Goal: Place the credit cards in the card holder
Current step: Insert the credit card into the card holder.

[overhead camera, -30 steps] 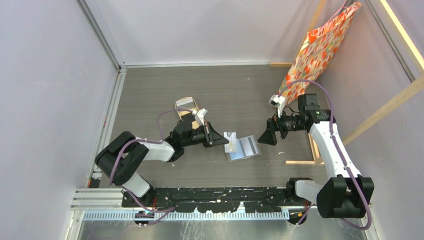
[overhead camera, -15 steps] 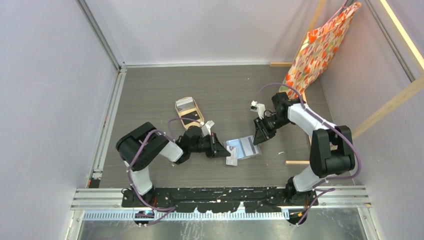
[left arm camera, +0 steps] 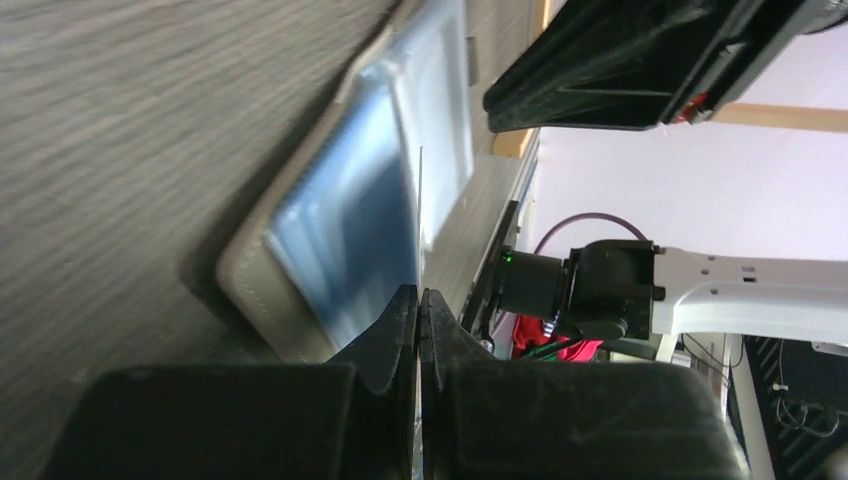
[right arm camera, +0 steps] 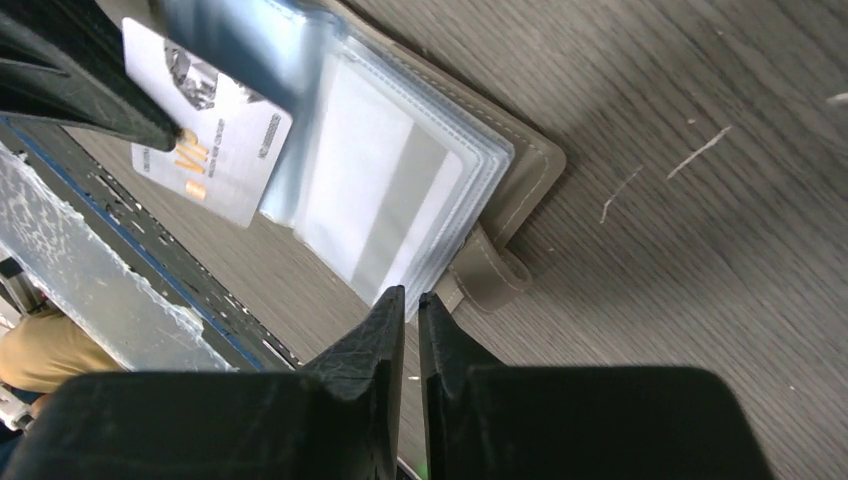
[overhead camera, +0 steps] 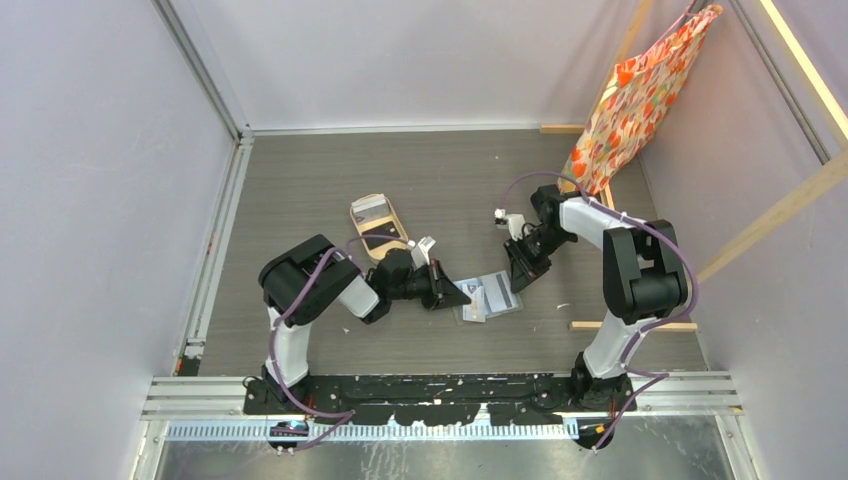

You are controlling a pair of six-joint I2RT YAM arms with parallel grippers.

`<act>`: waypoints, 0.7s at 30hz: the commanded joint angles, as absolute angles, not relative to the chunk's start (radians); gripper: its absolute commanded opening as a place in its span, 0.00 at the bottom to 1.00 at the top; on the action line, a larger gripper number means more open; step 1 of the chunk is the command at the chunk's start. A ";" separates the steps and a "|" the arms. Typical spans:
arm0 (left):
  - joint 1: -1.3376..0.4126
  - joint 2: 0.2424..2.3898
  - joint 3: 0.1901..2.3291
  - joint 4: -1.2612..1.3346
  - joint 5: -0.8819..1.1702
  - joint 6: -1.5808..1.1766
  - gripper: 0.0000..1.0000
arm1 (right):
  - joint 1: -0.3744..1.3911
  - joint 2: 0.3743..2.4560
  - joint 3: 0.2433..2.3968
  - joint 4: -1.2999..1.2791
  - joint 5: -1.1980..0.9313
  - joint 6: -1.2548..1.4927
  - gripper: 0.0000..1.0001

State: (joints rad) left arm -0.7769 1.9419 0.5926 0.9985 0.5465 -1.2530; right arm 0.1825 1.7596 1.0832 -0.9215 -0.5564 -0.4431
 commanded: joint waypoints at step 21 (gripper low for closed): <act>-0.778 2.010 0.586 1.221 0.468 -1.335 0.00 | 0.210 1.808 1.123 -0.943 -0.464 -0.430 0.16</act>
